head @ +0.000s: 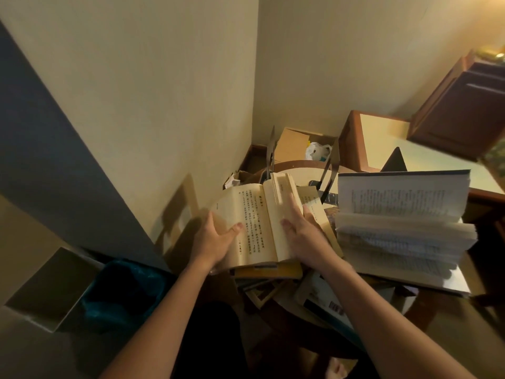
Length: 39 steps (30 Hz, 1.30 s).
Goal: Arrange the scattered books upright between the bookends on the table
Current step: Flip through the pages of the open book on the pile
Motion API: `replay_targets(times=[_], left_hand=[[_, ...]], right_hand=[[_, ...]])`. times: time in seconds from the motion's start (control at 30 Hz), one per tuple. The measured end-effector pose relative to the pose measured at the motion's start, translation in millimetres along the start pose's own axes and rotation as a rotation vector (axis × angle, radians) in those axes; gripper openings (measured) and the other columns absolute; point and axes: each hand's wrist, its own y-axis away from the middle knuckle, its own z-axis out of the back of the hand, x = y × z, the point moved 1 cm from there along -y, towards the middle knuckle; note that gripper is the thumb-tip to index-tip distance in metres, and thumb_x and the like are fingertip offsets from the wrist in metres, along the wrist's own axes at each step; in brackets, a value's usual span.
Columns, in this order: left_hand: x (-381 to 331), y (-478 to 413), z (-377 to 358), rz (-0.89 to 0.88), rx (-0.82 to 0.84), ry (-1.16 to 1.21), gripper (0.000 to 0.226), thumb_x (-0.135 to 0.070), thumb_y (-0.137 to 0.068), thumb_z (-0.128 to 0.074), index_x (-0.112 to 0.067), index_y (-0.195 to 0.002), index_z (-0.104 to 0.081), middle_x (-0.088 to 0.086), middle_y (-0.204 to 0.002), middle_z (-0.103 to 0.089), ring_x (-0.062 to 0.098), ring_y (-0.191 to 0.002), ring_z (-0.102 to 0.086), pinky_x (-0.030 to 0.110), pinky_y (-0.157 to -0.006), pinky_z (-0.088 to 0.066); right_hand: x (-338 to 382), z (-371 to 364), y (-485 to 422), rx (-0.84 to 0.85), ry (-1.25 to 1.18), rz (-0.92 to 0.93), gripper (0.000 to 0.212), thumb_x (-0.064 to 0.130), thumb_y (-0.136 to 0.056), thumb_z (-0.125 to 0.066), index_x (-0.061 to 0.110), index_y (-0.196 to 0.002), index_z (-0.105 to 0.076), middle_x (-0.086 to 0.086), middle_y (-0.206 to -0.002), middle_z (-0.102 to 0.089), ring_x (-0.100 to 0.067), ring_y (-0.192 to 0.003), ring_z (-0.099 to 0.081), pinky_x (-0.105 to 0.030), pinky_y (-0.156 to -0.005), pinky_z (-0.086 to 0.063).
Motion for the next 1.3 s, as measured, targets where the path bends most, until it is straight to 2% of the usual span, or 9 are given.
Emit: replay_targets(times=[0.13, 0.23, 0.37, 0.57, 0.77, 0.83, 0.9, 1.13, 1.3], left_hand=[[-4, 2, 9, -0.099, -0.078, -0.013, 0.089, -0.049, -0.082, -0.078, -0.021, -0.154, -0.034, 0.004, -0.143, -0.054, 0.023, -0.128, -0.053, 0.029, -0.088, -0.047], [-7, 3, 11, -0.109, -0.084, 0.005, 0.087, -0.045, -0.081, -0.080, -0.020, -0.153, -0.037, 0.005, -0.140, -0.057, 0.023, -0.126, -0.055, 0.032, -0.093, -0.050], [-12, 6, 13, -0.135, -0.109, 0.014, 0.084, -0.040, -0.082, -0.081, -0.020, -0.151, -0.038, 0.004, -0.136, -0.058, 0.022, -0.123, -0.056, 0.033, -0.092, -0.052], [-22, 8, 21, -0.226, -0.181, -0.010, 0.084, -0.034, -0.082, -0.082, -0.020, -0.152, -0.038, 0.003, -0.137, -0.056, 0.017, -0.119, -0.052, 0.034, -0.093, -0.050], [-28, 7, 25, -0.269, -0.189, 0.046, 0.078, -0.027, -0.086, -0.079, -0.023, -0.152, -0.038, 0.002, -0.137, -0.054, 0.013, -0.117, -0.049, 0.040, -0.095, -0.052], [-27, 4, 27, -0.274, -0.170, 0.096, 0.069, -0.025, -0.090, -0.074, -0.021, -0.151, -0.040, 0.004, -0.140, -0.056, 0.021, -0.125, -0.054, 0.046, -0.100, -0.052], [-24, 1, 29, -0.233, -0.155, 0.164, 0.061, -0.019, -0.095, -0.067, -0.023, -0.150, -0.042, 0.004, -0.144, -0.055, 0.025, -0.131, -0.052, 0.051, -0.105, -0.049], [-6, -6, 27, 0.006, -0.054, 0.399, 0.045, -0.029, -0.107, -0.045, -0.029, -0.151, -0.041, 0.000, -0.146, -0.050, 0.023, -0.132, -0.047, 0.048, -0.113, -0.039], [9, -12, 22, 0.109, 0.036, 0.548, 0.058, -0.052, -0.098, -0.055, -0.029, -0.150, -0.042, 0.003, -0.135, -0.058, 0.024, -0.117, -0.057, 0.052, -0.105, -0.047]], right_hand=[[11, 12, 8, -0.025, 0.042, 0.038, 0.087, 0.045, -0.102, -0.050, 0.042, -0.155, 0.019, -0.008, -0.151, -0.043, -0.017, -0.107, -0.056, -0.035, -0.086, -0.054], [14, 12, 12, -0.009, 0.128, 0.022, 0.110, 0.053, -0.090, -0.066, 0.036, -0.156, 0.019, -0.008, -0.156, -0.036, -0.025, -0.123, -0.055, -0.037, -0.089, -0.054], [19, 14, 14, -0.018, 0.083, 0.008, 0.123, 0.041, -0.083, -0.078, 0.036, -0.155, 0.021, -0.007, -0.154, -0.037, -0.026, -0.126, -0.054, -0.040, -0.093, -0.054], [33, 20, 21, -0.206, 0.028, 0.083, 0.105, 0.028, -0.089, -0.071, 0.033, -0.160, 0.006, -0.004, -0.153, -0.041, -0.021, -0.131, -0.046, -0.046, -0.099, -0.050], [59, 22, 33, -0.203, 0.009, 0.178, 0.077, 0.027, -0.098, -0.061, 0.025, -0.160, -0.015, -0.002, -0.137, -0.056, -0.008, -0.104, -0.056, -0.016, -0.061, -0.053], [69, 13, 34, -0.168, 0.020, 0.211, 0.084, 0.042, -0.095, -0.063, 0.027, -0.161, -0.013, -0.001, -0.146, -0.052, -0.017, -0.119, -0.057, -0.034, -0.084, -0.059], [75, 2, 32, -0.132, 0.062, 0.223, 0.090, 0.054, -0.092, -0.062, 0.029, -0.161, -0.011, -0.001, -0.155, -0.042, -0.022, -0.136, -0.046, -0.049, -0.107, -0.046], [66, -27, 18, 0.022, 0.268, 0.197, 0.074, 0.063, -0.097, -0.045, 0.033, -0.160, -0.017, 0.006, -0.164, -0.026, -0.022, -0.146, -0.033, -0.047, -0.115, -0.033], [46, -27, 3, 0.184, 0.561, 0.350, 0.053, 0.052, -0.106, -0.031, 0.037, -0.156, -0.026, 0.005, -0.167, -0.014, -0.026, -0.154, -0.010, -0.047, -0.123, -0.011]])
